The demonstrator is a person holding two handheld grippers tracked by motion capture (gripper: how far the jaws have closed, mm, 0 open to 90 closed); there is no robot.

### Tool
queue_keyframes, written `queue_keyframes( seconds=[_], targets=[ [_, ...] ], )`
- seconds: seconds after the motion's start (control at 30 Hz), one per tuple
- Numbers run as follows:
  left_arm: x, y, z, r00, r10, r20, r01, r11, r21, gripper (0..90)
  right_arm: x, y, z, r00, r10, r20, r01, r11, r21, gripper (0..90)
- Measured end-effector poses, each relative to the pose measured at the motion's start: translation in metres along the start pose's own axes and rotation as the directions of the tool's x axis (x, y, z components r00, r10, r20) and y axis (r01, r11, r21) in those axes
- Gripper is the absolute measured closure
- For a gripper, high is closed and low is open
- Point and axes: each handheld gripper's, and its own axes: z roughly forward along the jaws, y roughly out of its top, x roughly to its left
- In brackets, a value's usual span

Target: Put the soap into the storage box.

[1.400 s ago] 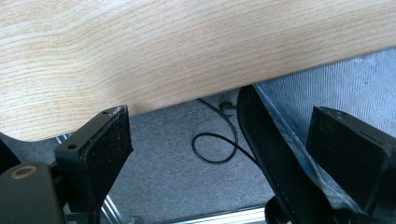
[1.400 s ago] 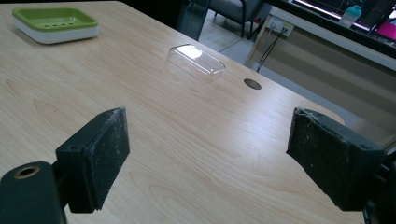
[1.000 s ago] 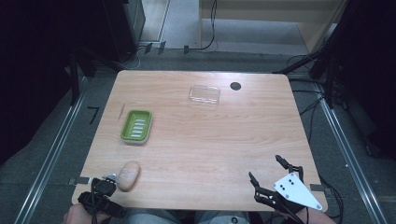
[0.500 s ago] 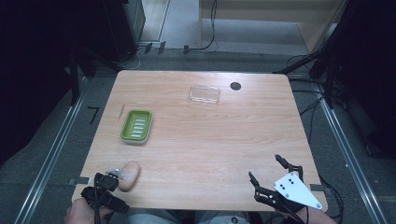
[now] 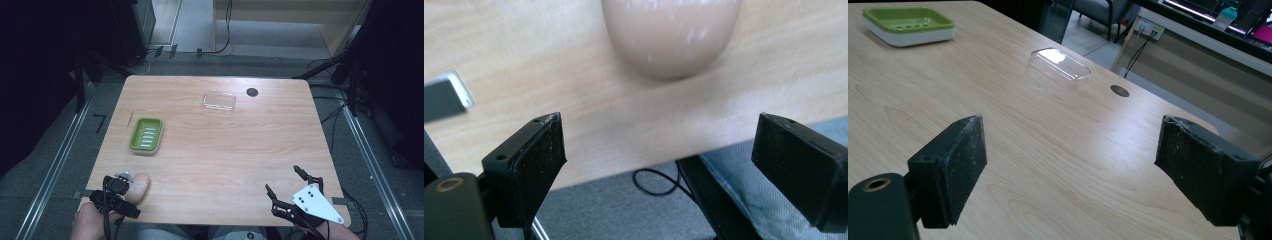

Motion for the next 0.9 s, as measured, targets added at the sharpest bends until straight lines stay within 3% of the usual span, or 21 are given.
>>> queue_keyframes(
  seconds=[0.3, 0.9],
  targets=[
    [0.001, 0.013, -0.004, 0.9999, -0.01, 0.014, 0.01, 0.999, -0.043, 7.7, 0.0, 0.0, 0.0, 1.0, 0.002, 0.0, -0.002, 1.0, 0.0, 13.3],
    [0.001, 0.044, 0.001, 0.9998, -0.002, 0.019, 0.003, 0.9984, -0.057, 7.3, -0.001, 0.0, 0.0, 1.0, 0.002, 0.002, -0.002, 1.0, -0.002, 13.3]
  ],
)
